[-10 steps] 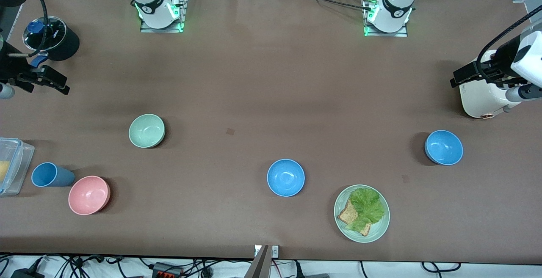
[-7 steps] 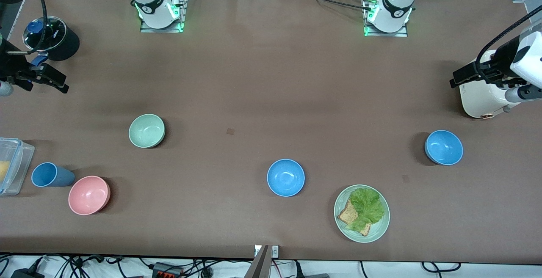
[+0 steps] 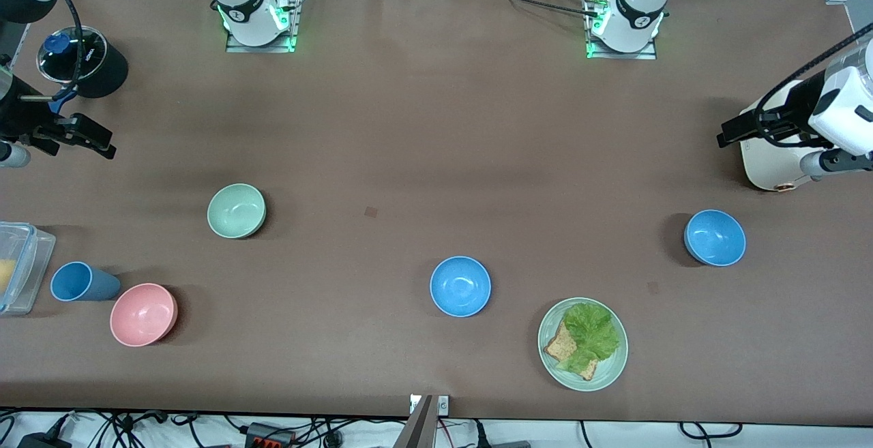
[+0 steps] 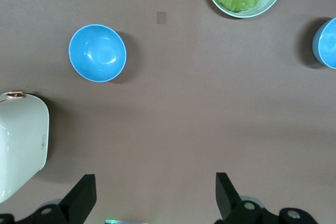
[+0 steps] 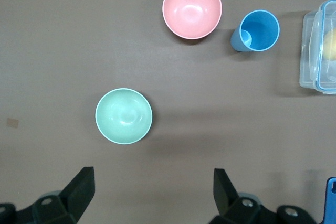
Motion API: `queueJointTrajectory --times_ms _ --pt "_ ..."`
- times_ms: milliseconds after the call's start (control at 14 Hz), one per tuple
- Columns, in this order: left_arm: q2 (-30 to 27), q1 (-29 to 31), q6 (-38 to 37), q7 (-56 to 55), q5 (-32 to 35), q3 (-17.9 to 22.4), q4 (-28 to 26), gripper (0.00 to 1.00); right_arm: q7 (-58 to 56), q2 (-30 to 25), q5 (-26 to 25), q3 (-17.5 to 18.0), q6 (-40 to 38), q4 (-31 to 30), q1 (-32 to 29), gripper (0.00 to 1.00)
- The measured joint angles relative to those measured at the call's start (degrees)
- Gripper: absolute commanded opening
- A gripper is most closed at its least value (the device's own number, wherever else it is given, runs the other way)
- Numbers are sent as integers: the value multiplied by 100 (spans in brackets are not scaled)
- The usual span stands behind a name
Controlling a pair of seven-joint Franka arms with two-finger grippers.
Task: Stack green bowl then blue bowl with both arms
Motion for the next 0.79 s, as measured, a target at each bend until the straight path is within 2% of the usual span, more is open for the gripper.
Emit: queueJointTrajectory --times_ms 286,786 --pt "71 120 -9 0 0 35 0 100 8 283 0 -26 -1 -3 -20 100" --pt "104 118 -21 -6 0 34 6 100 10 1422 8 -1 117 134 10 100"
